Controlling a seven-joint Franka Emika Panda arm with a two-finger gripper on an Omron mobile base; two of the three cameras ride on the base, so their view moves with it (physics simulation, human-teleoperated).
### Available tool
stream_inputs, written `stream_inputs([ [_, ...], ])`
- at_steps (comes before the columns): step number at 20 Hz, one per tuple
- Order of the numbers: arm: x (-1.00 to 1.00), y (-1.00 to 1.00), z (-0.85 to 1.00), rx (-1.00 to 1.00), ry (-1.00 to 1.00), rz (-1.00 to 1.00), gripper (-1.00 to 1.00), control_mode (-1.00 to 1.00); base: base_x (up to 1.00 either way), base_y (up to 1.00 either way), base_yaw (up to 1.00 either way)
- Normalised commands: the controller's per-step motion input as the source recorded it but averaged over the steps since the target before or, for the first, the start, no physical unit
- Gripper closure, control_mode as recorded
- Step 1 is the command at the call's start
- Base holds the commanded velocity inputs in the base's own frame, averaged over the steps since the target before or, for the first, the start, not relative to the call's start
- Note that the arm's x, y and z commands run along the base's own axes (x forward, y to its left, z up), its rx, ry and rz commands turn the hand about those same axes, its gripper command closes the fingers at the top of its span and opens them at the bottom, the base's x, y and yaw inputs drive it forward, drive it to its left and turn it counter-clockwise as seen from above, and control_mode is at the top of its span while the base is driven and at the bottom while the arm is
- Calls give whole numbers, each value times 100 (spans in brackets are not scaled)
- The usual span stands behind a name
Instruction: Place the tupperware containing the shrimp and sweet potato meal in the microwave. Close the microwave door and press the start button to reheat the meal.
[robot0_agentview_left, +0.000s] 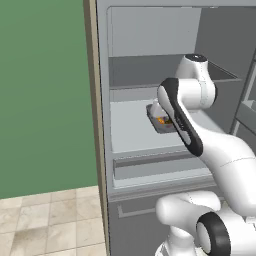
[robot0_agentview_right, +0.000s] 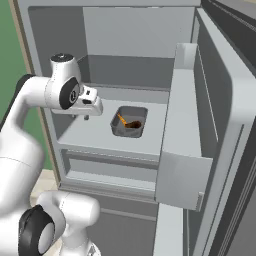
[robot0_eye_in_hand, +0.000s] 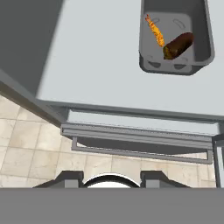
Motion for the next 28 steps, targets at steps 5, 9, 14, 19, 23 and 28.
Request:
stream_inputs([
  [5, -14, -12, -2, 1, -4, 0, -100, -100, 0, 0, 0],
  [9, -52, -22, -22, 5, -15, 0, -100, -100, 0, 0, 0],
  [14, -31, -2, -46, 5, -23, -6, -100, -100, 0, 0, 0],
  [19, -4, -2, -48, 5, -22, -23, -100, -100, 0, 0, 0],
  [23, 3, -13, -29, 6, -14, -23, -100, -100, 0, 0, 0],
  [28, 28, -47, -7, 3, -1, -20, -100, -100, 0, 0, 0],
])
